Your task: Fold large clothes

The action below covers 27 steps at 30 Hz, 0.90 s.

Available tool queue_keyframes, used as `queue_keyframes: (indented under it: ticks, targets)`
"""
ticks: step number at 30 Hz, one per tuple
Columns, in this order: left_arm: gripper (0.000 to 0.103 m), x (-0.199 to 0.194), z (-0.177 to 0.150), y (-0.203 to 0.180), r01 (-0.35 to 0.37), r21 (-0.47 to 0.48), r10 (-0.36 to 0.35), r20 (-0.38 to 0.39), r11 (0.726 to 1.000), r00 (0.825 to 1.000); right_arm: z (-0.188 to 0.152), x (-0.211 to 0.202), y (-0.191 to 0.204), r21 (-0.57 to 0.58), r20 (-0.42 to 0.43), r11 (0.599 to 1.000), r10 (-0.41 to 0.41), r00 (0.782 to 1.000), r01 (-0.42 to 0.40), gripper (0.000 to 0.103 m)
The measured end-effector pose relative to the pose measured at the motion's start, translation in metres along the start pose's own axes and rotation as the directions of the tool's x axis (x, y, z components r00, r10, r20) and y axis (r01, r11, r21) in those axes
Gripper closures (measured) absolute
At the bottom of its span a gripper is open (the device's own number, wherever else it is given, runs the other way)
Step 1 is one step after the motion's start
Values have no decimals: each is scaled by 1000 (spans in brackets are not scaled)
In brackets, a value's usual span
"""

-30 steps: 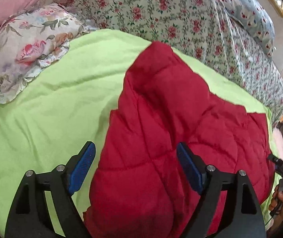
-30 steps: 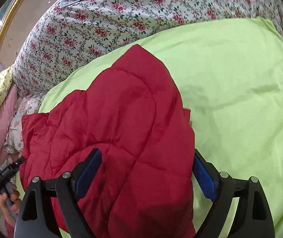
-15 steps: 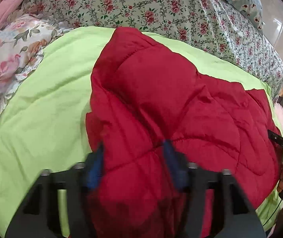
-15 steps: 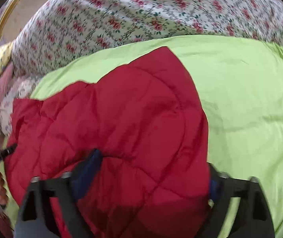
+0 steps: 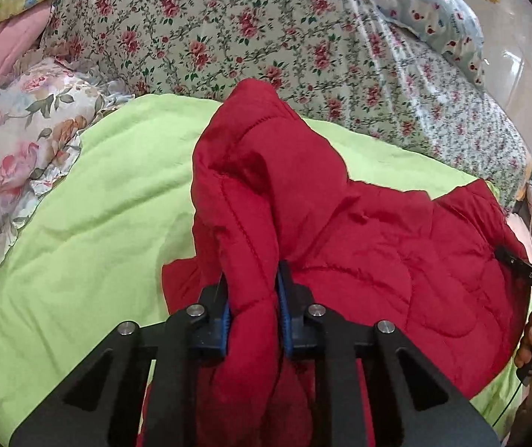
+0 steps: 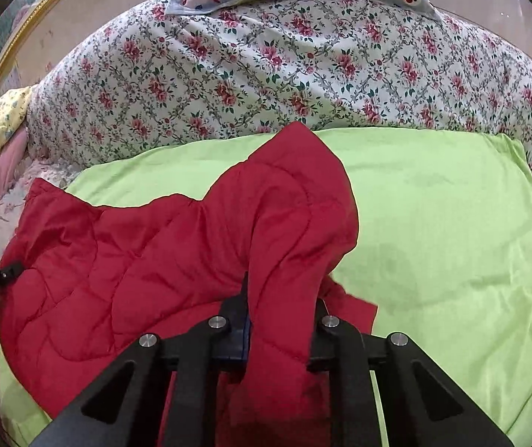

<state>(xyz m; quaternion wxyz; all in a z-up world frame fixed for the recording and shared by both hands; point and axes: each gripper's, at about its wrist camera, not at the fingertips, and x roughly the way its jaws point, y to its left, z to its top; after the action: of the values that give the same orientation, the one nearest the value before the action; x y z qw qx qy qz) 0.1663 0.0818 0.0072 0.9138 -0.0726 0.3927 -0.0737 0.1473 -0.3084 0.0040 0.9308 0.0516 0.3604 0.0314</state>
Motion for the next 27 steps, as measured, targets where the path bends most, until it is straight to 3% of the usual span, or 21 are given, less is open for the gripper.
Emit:
queue_keyframes:
  ticks: [7,21,27]
  targets:
    - [85,41,-7,6,-31,-16,30,-67,999,997,-5,43,-8,8,-84,999,-45,995,46,87]
    - [82,49,-12,-4,-99,32,102,-82,995,991,-18,62,-16,17,-140,999,-44,989,47,81]
    - [73,48,-13,-6,-131,57,136,-90,990,987,-19,63,-17,31,-146,999,-35,989,40,76]
